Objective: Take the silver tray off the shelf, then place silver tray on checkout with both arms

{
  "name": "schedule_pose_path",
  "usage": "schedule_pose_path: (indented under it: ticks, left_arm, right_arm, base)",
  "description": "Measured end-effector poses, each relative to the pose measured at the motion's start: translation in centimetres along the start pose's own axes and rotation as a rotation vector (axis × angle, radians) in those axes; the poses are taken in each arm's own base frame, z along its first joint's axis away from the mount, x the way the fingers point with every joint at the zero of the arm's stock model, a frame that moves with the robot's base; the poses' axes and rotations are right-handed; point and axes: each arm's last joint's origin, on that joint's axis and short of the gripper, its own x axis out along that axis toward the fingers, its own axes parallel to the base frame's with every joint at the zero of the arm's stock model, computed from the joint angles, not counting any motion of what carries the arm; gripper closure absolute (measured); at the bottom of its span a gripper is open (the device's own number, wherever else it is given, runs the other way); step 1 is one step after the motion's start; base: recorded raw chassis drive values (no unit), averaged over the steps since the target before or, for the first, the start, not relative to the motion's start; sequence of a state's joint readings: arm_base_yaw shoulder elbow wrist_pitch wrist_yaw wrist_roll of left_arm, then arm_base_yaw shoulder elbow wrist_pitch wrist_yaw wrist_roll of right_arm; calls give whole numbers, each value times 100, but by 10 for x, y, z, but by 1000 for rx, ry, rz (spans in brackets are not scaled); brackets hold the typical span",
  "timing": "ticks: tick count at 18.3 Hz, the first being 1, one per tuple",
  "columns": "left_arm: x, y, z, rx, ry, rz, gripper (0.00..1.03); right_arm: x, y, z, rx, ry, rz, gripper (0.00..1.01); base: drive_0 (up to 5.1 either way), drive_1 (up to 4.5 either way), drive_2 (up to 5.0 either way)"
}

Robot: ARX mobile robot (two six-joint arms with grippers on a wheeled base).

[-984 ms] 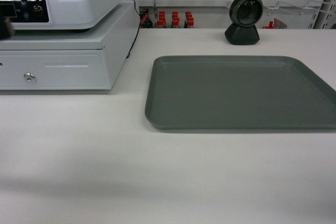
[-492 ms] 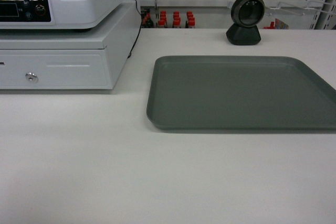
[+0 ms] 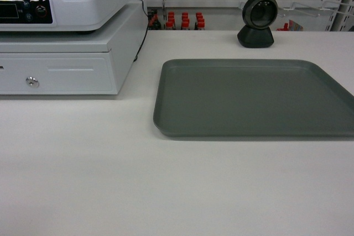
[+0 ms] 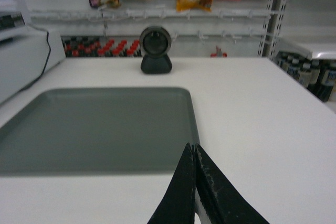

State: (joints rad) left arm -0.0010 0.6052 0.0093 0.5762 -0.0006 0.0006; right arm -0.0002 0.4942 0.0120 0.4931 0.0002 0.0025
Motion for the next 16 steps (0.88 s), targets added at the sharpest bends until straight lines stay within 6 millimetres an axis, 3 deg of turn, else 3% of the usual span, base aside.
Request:
schedule_pose_path:
  ticks: [16]
  left_arm:
    - [-26,0,5,0,-29,0,101]
  right_arm:
    - [-21,0,1,0,-3,0,99]
  base:
    - [0,0,0]
